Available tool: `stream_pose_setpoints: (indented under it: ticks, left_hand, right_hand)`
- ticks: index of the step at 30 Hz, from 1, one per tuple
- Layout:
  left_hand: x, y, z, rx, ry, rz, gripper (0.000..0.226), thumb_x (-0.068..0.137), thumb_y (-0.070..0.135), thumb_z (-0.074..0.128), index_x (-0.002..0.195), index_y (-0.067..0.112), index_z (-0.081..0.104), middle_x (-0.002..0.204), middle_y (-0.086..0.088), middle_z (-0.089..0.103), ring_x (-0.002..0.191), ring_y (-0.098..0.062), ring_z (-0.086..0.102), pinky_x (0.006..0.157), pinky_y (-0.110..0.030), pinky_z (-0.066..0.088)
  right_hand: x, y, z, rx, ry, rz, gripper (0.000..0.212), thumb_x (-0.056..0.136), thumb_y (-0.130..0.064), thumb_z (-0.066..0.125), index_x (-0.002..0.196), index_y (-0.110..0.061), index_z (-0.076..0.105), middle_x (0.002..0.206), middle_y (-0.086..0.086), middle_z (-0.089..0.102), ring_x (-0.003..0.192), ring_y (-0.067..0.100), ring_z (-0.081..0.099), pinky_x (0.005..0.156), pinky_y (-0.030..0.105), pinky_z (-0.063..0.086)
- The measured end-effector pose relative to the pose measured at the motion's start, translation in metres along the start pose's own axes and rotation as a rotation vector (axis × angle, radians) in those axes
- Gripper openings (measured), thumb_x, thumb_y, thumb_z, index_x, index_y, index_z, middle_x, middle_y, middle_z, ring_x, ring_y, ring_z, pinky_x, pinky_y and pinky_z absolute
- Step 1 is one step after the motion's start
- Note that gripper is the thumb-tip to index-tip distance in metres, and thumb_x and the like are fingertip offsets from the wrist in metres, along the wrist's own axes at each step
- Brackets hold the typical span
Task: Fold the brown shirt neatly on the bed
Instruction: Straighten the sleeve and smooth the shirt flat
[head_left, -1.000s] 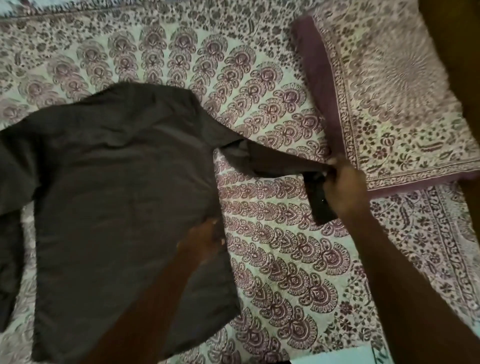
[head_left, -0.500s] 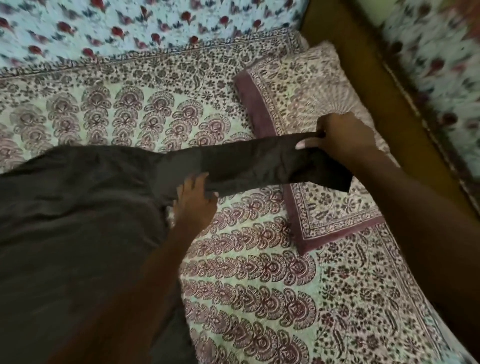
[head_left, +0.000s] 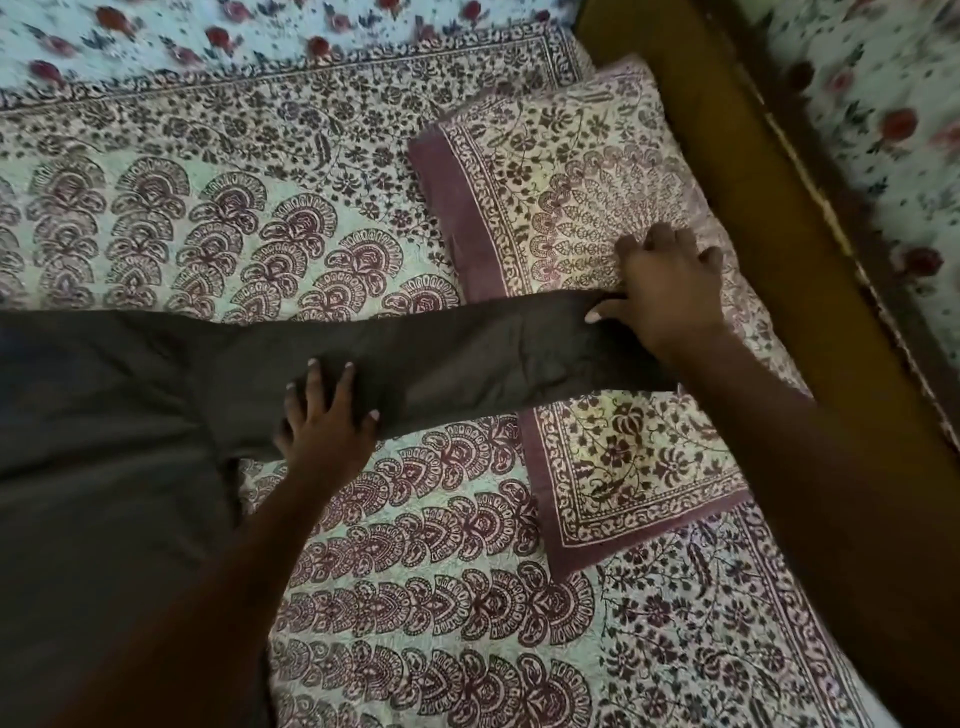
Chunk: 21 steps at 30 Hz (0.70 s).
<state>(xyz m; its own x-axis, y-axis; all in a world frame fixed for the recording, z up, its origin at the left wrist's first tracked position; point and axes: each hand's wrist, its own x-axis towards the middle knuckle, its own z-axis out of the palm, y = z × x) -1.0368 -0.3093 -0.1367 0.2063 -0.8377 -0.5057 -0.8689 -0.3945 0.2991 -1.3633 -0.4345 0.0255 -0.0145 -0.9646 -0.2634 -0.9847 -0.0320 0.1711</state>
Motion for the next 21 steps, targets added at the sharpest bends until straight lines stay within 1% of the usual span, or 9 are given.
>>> stream_pose_setpoints:
  ticks: [2,3,5,7,10,13,15,18,21]
  left_hand:
    - [0.001,0.001,0.005,0.02,0.016,0.004,0.076,0.097,0.055,0.054,0.16,0.047,0.011,0.172,0.001,-0.011,0.156,-0.04,-0.001,0.115,-0.071,0.018]
    - [0.002,0.001,0.006,0.028,0.022,0.009,0.076,0.096,0.057,0.055,0.158,0.052,0.011,0.172,0.001,-0.012,0.155,-0.041,-0.001,0.114,-0.071,0.018]
    - [0.003,0.002,0.008,0.031,0.024,0.014,0.075,0.095,0.06,0.054,0.154,0.059,0.009,0.171,0.002,-0.015,0.154,-0.042,-0.002,0.113,-0.072,0.018]
    - [0.004,0.002,0.008,0.029,0.016,0.013,0.074,0.095,0.062,0.053,0.152,0.063,0.007,0.17,0.005,-0.017,0.154,-0.042,-0.003,0.113,-0.071,0.017]
    - [0.003,-0.002,0.006,0.026,-0.015,0.011,0.071,0.096,0.066,0.048,0.151,0.066,0.003,0.169,0.008,-0.021,0.155,-0.039,-0.004,0.114,-0.069,0.015]
    - [0.006,-0.006,-0.002,0.012,-0.075,0.024,0.072,0.094,0.067,0.05,0.149,0.069,0.003,0.168,0.011,-0.021,0.154,-0.038,-0.002,0.114,-0.068,0.016]
    - [0.008,-0.007,-0.01,0.002,-0.089,0.03,0.077,0.092,0.063,0.058,0.151,0.066,0.008,0.169,0.01,-0.016,0.152,-0.039,0.004,0.114,-0.066,0.018]
    - [0.011,-0.017,-0.022,0.025,-0.063,0.05,0.082,0.091,0.052,0.064,0.156,0.055,0.014,0.17,0.008,-0.003,0.146,-0.04,0.015,0.112,-0.063,0.026]
    - [0.019,-0.038,-0.027,-0.047,-0.018,0.142,0.079,0.091,0.043,0.066,0.158,0.044,0.023,0.169,0.008,0.015,0.143,-0.038,0.026,0.112,-0.062,0.032]
  right_hand:
    - [-0.018,-0.024,0.009,0.0,0.19,-0.092,0.067,0.082,-0.046,0.081,0.131,-0.008,0.058,0.139,0.026,0.052,0.134,0.047,0.045,0.108,0.066,0.037]
    - [-0.027,-0.04,0.018,0.013,0.242,-0.212,0.063,0.084,-0.048,0.078,0.131,-0.009,0.06,0.14,0.026,0.052,0.134,0.047,0.046,0.107,0.064,0.04]
    - [-0.043,-0.071,0.046,0.007,0.258,-0.516,0.059,0.088,-0.054,0.071,0.131,-0.013,0.063,0.142,0.023,0.055,0.135,0.042,0.049,0.102,0.059,0.047]
    - [-0.046,-0.082,0.073,-0.057,0.14,-0.655,0.064,0.093,-0.059,0.06,0.146,-0.024,0.054,0.157,0.019,0.043,0.145,0.038,0.041,0.106,0.058,0.043]
    - [-0.039,-0.055,0.089,-0.057,0.046,-0.486,0.066,0.099,-0.069,0.038,0.159,-0.039,0.034,0.172,0.013,0.018,0.158,0.034,0.017,0.121,0.062,0.018]
    - [-0.041,-0.031,0.086,-0.033,0.132,-0.244,0.07,0.098,-0.076,0.03,0.161,-0.046,0.022,0.173,0.011,0.011,0.159,0.039,0.01,0.12,0.068,0.01]
    - [-0.048,-0.035,0.081,-0.002,0.134,-0.165,0.075,0.097,-0.077,0.03,0.162,-0.042,0.016,0.173,0.015,0.007,0.158,0.044,0.004,0.119,0.07,0.008]
    - [-0.056,-0.049,0.085,-0.107,0.112,-0.357,0.074,0.097,-0.074,0.029,0.161,-0.038,0.026,0.172,0.015,0.016,0.158,0.039,0.017,0.118,0.071,0.017]
    - [-0.053,-0.07,0.078,-0.093,0.071,-0.231,0.078,0.096,-0.073,0.032,0.159,-0.028,0.035,0.169,0.022,0.02,0.156,0.042,0.021,0.116,0.072,0.018]
